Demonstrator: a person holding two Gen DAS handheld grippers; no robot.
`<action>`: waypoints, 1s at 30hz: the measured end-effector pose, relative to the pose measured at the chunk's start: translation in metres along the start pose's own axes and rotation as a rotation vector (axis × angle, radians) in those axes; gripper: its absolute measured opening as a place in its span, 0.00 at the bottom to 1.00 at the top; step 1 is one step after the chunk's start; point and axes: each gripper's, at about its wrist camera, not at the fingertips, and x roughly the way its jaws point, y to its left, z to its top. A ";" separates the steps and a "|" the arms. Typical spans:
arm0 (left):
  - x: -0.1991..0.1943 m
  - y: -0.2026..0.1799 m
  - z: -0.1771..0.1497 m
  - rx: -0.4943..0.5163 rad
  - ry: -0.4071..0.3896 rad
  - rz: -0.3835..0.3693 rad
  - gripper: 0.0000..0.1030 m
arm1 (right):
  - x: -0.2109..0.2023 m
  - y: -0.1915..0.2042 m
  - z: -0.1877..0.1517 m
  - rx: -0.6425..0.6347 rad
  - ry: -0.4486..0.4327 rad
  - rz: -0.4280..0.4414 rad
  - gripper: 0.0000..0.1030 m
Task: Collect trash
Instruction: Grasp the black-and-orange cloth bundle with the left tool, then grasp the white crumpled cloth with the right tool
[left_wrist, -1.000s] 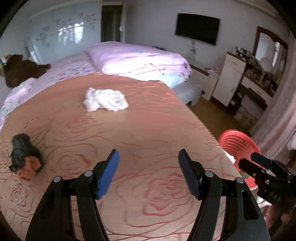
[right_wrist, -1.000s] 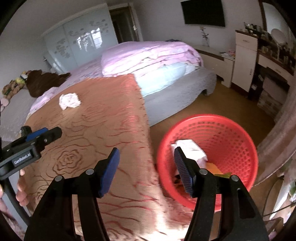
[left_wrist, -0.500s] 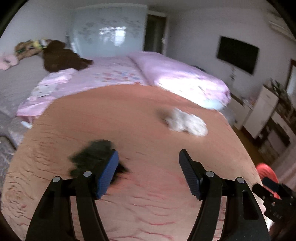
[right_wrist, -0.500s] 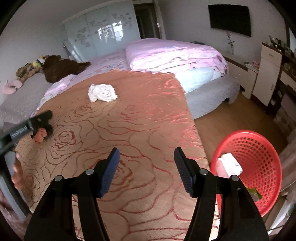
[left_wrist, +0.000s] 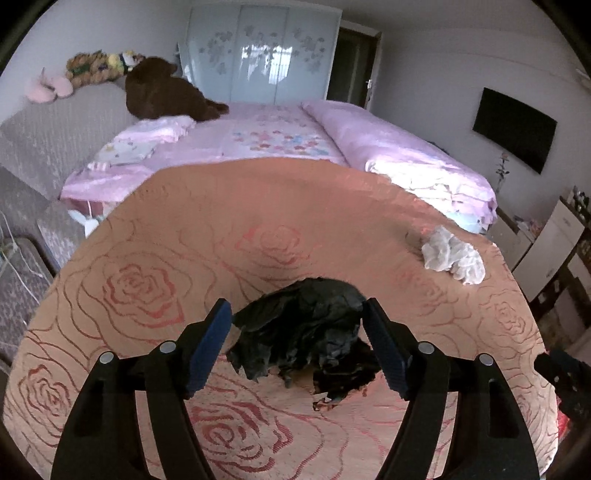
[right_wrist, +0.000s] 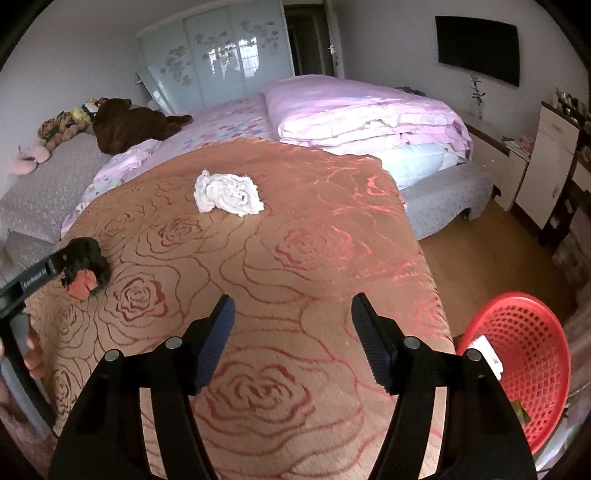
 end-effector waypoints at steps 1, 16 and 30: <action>0.003 0.002 -0.001 -0.006 0.011 -0.002 0.68 | 0.003 0.003 0.003 -0.007 0.001 0.001 0.62; 0.018 0.000 -0.002 -0.023 0.076 -0.065 0.43 | 0.066 0.052 0.059 -0.107 0.002 0.003 0.62; 0.022 -0.004 -0.002 -0.030 0.083 -0.066 0.42 | 0.125 0.079 0.097 -0.211 0.031 -0.019 0.56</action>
